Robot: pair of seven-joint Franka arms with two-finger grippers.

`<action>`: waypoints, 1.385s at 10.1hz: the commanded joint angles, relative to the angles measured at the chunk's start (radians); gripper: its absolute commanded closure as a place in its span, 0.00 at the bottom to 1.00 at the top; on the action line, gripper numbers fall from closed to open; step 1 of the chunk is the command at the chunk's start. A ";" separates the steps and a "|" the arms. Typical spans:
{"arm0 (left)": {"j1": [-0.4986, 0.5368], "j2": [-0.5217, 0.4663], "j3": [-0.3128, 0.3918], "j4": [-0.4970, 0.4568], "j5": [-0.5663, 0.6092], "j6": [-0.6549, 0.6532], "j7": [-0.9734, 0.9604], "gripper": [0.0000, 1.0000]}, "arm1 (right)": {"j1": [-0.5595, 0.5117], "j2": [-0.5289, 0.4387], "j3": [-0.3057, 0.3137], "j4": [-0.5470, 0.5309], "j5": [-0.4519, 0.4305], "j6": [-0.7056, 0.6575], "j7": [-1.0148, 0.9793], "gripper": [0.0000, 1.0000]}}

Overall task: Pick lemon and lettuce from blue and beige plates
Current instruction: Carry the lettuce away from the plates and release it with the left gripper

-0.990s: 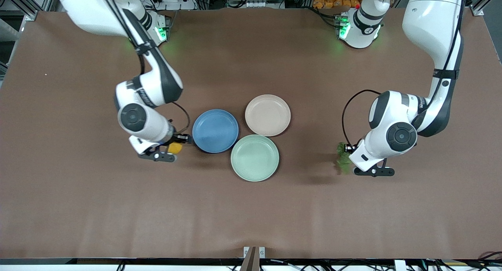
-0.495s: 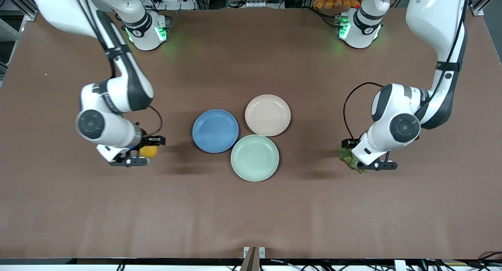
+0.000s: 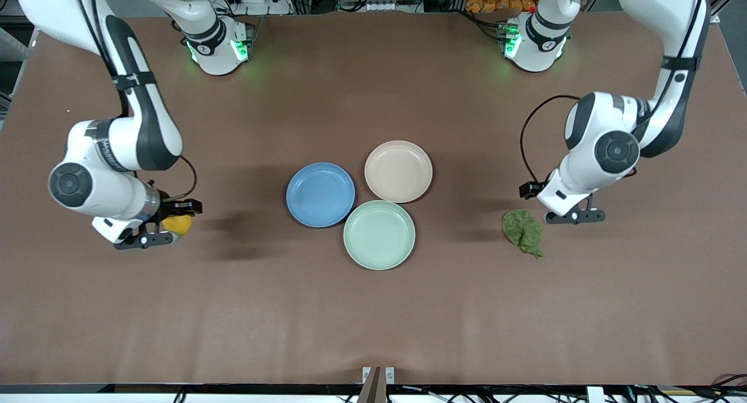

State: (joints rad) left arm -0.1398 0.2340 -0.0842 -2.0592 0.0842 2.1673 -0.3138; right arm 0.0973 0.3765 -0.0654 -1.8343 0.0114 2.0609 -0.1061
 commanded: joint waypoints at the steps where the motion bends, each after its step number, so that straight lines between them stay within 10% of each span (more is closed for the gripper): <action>1: -0.003 -0.077 -0.028 -0.035 0.005 -0.047 -0.056 0.00 | -0.050 -0.024 -0.013 -0.048 -0.011 0.013 -0.085 0.62; 14: 0.055 -0.232 -0.084 -0.018 0.002 -0.135 -0.019 0.00 | -0.030 0.002 -0.028 -0.318 0.009 0.373 0.094 0.62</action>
State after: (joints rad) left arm -0.0955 0.0500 -0.1530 -2.0960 0.0888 2.0395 -0.3529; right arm 0.0619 0.3799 -0.0908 -2.1404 0.0158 2.4165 -0.0281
